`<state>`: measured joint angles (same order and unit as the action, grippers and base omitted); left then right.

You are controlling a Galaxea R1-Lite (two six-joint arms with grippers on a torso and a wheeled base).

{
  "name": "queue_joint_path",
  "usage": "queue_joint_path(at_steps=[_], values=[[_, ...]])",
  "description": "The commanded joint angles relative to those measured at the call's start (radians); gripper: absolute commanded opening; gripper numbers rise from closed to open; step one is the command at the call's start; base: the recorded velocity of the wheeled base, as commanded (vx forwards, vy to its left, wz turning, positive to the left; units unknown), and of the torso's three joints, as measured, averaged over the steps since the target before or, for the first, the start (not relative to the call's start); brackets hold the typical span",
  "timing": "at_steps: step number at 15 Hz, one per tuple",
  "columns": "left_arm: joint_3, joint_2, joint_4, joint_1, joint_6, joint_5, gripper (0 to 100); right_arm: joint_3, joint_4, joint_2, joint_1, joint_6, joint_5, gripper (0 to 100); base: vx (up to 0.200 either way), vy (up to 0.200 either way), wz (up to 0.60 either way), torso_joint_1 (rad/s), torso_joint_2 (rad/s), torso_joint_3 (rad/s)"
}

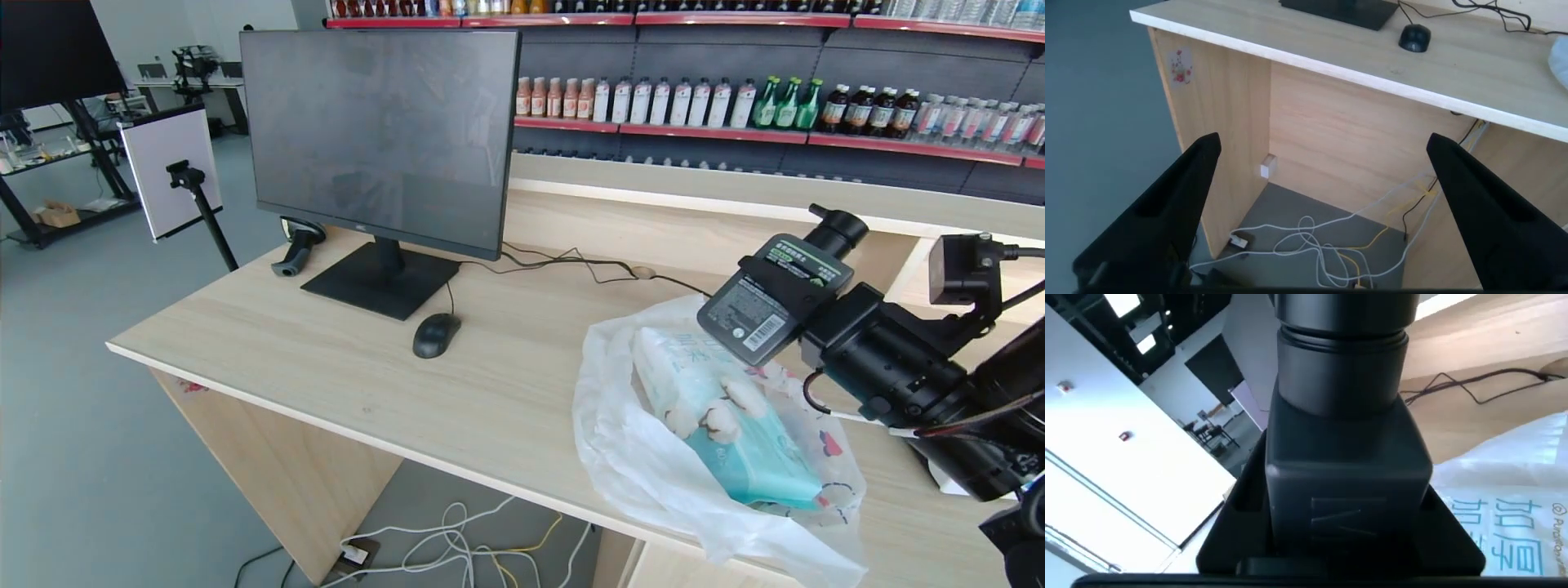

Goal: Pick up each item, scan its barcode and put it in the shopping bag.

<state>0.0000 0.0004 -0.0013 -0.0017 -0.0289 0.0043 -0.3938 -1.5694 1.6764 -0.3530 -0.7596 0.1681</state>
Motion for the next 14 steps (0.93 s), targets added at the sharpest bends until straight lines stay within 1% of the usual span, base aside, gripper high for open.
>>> queue_joint_path(at_steps=[1,3,6,9,14], values=[[0.0,0.0,0.0,0.0,0.0,0.002,100,0.026,-0.001,0.019,0.003,-0.063,0.001,0,0.0,0.0,0.0,0.0,0.0,0.0],[0.0,0.0,0.0,0.0,0.0,0.0,100,0.033,-0.001,0.048,0.002,-0.09,0.001,0,0.0,0.0,0.0,0.0,0.0,0.0],[0.0,0.0,0.0,0.0,0.0,0.0,100,0.033,-0.001,0.08,0.003,-0.089,0.011,0,0.0,0.0,0.0,0.0,0.0,0.0],[0.0,0.0,0.0,0.0,0.0,0.0,100,0.026,-0.001,0.138,0.012,-0.087,0.047,0,0.0,0.0,0.0,0.0,0.0,0.0],[0.0,0.0,-0.002,0.0,0.0,0.0,100,0.024,0.014,0.143,0.016,-0.087,0.067,0,0.0,0.0,0.0,0.0,0.0,0.0]])
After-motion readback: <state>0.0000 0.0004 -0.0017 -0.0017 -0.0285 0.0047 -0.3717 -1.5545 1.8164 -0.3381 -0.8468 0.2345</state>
